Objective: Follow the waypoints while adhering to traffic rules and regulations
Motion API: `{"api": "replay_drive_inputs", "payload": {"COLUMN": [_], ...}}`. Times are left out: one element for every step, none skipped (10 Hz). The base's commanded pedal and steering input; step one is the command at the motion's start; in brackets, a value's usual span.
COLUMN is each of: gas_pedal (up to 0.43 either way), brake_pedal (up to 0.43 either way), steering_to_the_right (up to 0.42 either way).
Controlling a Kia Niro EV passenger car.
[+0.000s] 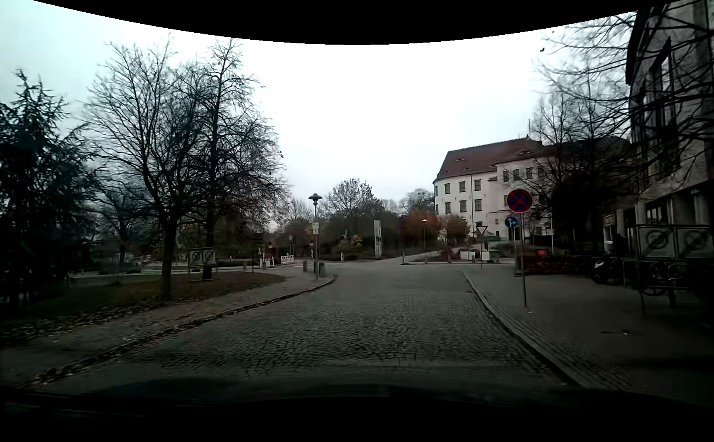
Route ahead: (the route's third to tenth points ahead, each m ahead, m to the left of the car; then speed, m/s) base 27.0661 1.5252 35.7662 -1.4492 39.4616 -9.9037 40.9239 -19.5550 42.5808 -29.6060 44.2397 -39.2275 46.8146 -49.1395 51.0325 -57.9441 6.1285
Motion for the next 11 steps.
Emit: {"api": "replay_drive_inputs", "payload": {"gas_pedal": [0.118, 0.118, 0.118, 0.110, 0.110, 0.098, 0.098, 0.087, 0.079, 0.079, 0.020], "brake_pedal": [0.000, 0.000, 0.000, 0.000, 0.000, 0.000, 0.000, 0.000, 0.000, 0.000, 0.000], "steering_to_the_right": [0.039, 0.041, 0.047, 0.053, 0.057, 0.058, 0.059, 0.060, 0.061, 0.060, 0.060]}}
